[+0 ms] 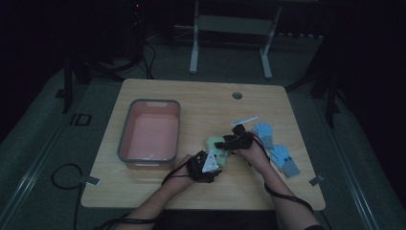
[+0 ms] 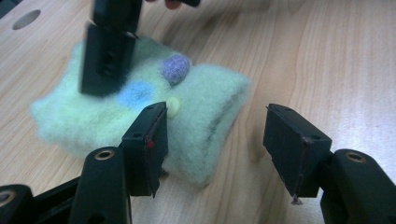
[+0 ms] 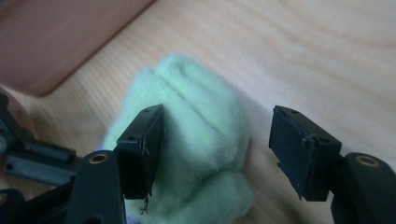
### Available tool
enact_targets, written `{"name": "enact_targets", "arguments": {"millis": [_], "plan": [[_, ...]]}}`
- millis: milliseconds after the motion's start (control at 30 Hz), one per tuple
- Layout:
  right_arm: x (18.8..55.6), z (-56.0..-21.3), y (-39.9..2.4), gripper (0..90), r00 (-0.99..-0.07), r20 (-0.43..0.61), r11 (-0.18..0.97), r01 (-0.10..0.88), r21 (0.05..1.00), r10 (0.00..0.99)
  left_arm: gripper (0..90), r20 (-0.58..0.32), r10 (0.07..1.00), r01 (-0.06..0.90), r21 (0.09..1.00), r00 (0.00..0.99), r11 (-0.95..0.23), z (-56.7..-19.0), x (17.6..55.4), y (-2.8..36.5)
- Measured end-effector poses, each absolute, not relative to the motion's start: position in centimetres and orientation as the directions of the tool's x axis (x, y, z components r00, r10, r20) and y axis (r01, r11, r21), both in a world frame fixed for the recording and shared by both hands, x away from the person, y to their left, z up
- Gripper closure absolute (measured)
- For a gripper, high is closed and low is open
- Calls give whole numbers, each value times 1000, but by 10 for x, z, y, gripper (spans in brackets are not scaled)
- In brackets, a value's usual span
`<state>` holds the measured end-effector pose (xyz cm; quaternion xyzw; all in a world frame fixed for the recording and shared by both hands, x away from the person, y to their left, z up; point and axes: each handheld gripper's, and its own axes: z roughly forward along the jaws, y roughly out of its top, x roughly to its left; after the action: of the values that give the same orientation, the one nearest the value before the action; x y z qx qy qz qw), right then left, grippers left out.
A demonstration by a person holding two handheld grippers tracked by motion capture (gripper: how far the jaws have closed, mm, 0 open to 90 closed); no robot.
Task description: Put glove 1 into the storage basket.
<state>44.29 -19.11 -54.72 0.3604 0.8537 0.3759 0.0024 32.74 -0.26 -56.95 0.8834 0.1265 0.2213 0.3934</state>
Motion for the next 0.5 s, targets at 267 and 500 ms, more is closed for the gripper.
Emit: {"name": "enact_targets", "arguments": {"millis": [267, 500], "plan": [[442, -554, -191, 585, -726, 354, 442, 657, 611, 590, 596, 353, 406, 54, 696, 843, -716, -568, 333, -12], [435, -540, -190, 698, -731, 317, 451, 642, 620, 604, 723, 339, 406, 83, 673, 849, -735, -553, 332, -15]]}}
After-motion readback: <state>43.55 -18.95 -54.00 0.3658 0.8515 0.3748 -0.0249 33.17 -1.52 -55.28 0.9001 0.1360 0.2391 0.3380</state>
